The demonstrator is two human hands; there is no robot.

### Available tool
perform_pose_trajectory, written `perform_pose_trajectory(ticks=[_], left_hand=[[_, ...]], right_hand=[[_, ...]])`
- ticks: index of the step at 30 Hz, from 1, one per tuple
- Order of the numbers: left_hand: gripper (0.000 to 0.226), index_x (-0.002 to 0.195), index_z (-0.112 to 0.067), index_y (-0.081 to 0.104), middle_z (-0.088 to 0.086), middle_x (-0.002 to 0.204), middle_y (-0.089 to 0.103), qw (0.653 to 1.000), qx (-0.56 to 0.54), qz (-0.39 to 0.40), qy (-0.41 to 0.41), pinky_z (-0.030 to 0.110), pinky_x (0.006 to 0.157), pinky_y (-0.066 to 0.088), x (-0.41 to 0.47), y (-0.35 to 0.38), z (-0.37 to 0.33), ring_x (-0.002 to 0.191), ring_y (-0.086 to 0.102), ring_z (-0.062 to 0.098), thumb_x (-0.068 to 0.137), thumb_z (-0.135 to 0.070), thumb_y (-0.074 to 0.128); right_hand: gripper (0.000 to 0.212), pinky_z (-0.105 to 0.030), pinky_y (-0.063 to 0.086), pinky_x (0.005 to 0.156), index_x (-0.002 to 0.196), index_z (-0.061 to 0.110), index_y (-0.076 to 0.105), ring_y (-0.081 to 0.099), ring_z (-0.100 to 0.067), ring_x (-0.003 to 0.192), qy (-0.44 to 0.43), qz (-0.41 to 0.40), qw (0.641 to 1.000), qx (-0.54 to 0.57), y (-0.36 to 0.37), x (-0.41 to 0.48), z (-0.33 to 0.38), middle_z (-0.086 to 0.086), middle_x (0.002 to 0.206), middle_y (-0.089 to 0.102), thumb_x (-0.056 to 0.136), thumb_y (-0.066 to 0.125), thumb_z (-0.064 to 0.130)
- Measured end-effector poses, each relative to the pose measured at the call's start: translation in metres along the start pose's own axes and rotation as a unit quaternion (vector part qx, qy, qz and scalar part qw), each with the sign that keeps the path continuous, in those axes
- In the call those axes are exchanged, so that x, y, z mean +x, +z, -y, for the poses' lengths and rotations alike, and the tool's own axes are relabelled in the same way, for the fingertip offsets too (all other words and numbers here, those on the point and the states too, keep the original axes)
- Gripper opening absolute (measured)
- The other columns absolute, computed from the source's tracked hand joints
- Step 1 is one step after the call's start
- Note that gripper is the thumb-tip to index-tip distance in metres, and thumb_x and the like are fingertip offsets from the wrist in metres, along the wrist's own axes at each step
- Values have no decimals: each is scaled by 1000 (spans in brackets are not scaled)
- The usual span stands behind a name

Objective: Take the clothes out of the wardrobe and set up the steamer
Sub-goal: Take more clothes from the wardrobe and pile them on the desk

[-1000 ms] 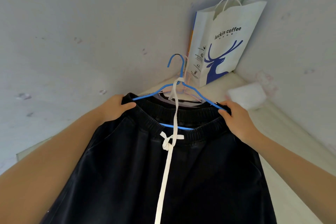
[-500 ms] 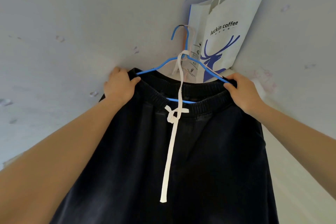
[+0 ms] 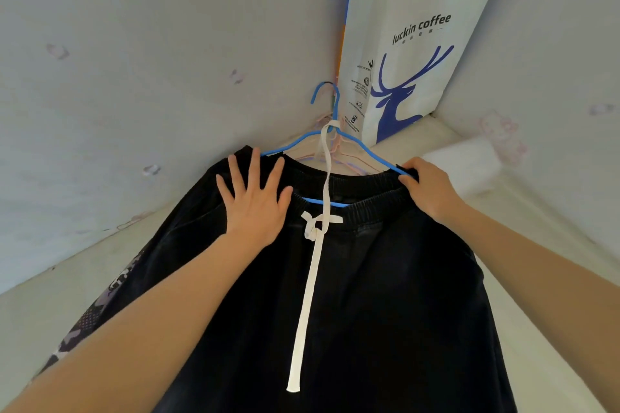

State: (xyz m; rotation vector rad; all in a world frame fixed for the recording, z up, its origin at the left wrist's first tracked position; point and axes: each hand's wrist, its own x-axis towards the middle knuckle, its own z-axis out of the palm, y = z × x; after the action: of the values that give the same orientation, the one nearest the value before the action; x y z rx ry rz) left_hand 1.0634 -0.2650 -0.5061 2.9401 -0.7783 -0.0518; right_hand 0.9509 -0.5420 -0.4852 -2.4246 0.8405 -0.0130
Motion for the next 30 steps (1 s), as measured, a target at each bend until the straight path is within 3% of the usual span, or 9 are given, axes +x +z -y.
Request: perform_pose_trajectory(ticks=[5, 9, 13, 18, 22, 25, 30], left_hand=[[60, 152, -36, 7, 6, 161, -7, 1000, 19, 1, -2, 64, 113, 0, -2, 9, -1, 143, -16, 42, 96, -55, 17], [61, 152, -36, 5, 5, 161, -5, 1000, 26, 8, -6, 62, 114, -1, -6, 12, -3, 144, -14, 40, 95, -56, 13], [61, 152, -37, 2, 4, 161, -8, 999, 37, 34, -10, 62, 114, 0, -3, 14, -4, 144, -15, 40, 94, -57, 11], [58, 151, -39, -1, 3, 160, -13, 996, 42, 75, -16, 62, 114, 0, 1, 9, -5, 143, -17, 39, 97, -56, 12], [56, 152, -34, 3, 4, 161, -7, 996, 15, 79, -35, 59, 115, 2, -6, -1, -12, 145, -11, 36, 100, -50, 16], [56, 153, -26, 7, 6, 161, 3, 997, -27, 66, -29, 56, 117, 10, -28, -7, -21, 147, -5, 32, 101, -42, 23], [56, 152, -24, 14, 3, 161, 8, 995, -68, 71, 30, 51, 117, 11, -86, -11, -29, 148, 2, 28, 101, -40, 30]], right_hand=[[26, -42, 48, 90, 120, 11, 56, 57, -31, 101, 6, 4, 1000, -26, 10, 2, -9, -14, 112, 59, 97, 50, 22], [31, -41, 42, 93, 126, 16, 53, 50, -34, 103, 20, 23, 996, -80, 11, 4, -16, -17, 116, 49, 98, 48, 28], [31, -44, 43, 88, 124, 18, 52, 51, -34, 105, 14, 37, 993, -112, 14, 5, -18, -13, 117, 56, 98, 45, 32], [36, -44, 47, 82, 128, 11, 49, 53, -31, 103, -40, -53, 982, -175, 9, -18, -11, -14, 118, 54, 98, 46, 30], [47, -43, 42, 99, 139, 7, 41, 47, -33, 121, -78, -53, 977, -194, 6, -46, -11, -17, 138, 45, 99, 44, 30], [56, -43, 29, 114, 148, 7, 28, 27, -32, 141, -77, -26, 976, -204, 3, -77, -10, -17, 154, 26, 100, 39, 33], [60, -43, 14, 120, 152, 10, 12, 10, -28, 147, -67, 35, 967, -242, 5, -141, -6, -13, 160, 11, 101, 31, 38]])
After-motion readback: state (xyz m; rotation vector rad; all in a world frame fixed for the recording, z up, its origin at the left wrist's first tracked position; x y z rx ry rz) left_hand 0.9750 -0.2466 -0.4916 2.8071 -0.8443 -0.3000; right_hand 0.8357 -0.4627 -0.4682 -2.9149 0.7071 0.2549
